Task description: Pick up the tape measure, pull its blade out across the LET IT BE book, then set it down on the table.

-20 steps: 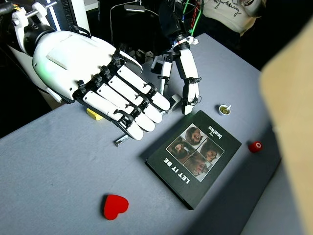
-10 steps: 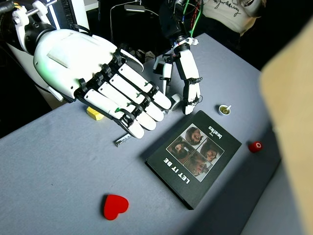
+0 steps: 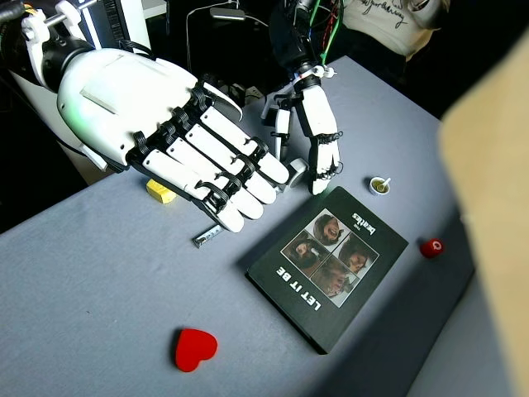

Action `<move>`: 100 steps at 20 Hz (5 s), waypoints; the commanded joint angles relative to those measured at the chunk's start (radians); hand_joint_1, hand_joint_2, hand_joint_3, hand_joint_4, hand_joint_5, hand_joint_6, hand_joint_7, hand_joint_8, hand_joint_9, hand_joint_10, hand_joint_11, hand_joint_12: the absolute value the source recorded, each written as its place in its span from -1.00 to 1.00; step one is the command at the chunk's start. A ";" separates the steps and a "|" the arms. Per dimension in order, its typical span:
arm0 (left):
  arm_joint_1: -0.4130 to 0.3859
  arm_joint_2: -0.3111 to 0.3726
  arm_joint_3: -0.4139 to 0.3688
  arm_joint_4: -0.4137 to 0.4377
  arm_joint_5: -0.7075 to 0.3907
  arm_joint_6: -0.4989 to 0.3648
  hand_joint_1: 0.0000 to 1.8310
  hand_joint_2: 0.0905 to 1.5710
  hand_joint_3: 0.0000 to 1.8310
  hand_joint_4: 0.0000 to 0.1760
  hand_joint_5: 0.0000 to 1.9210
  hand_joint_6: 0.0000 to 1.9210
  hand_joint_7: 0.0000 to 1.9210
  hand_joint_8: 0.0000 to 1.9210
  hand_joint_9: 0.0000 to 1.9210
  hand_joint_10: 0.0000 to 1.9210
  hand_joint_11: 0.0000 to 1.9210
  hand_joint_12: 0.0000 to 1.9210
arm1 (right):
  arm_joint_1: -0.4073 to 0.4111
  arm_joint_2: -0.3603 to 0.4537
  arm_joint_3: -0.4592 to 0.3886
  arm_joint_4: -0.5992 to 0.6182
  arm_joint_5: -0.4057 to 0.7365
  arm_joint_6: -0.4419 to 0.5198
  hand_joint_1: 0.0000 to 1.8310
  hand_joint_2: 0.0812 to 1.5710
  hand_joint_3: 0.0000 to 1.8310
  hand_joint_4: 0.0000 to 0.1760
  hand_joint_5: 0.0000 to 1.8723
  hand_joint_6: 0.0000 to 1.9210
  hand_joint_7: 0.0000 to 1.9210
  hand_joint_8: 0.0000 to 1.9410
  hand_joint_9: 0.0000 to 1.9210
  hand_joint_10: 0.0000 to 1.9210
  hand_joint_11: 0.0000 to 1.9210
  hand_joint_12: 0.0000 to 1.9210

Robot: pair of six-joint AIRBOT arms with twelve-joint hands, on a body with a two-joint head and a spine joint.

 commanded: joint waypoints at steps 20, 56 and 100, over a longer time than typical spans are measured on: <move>-0.047 -0.024 0.024 0.023 -0.116 0.085 0.51 0.34 -1.00 -1.00 0.10 -0.24 0.13 -0.08 -0.09 0.28 -0.21 0.24 | 0.011 0.001 -0.008 -0.100 0.058 0.009 -0.76 0.39 -1.00 -0.86 -0.78 -0.99 -0.73 -1.00 -0.75 -1.00 -1.00 -0.18; -0.385 0.088 0.318 0.073 0.148 -0.043 0.52 0.32 -1.00 -1.00 0.08 -0.26 0.20 -0.18 -0.03 0.17 -0.14 0.03 | 0.199 -0.294 0.441 0.172 -0.223 -0.209 0.11 0.46 -0.99 -1.00 -0.54 -0.99 -0.53 -1.00 -0.55 -0.98 -1.00 0.11; -0.479 0.090 0.329 0.054 0.222 -0.041 0.52 0.31 -1.00 -1.00 0.13 -0.33 0.21 -0.18 -0.03 0.16 -0.13 0.04 | 0.222 -0.449 0.684 0.199 -0.217 -0.225 0.05 0.51 -1.00 -1.00 -0.43 -0.99 -0.38 -0.99 -0.40 -0.98 -0.94 0.19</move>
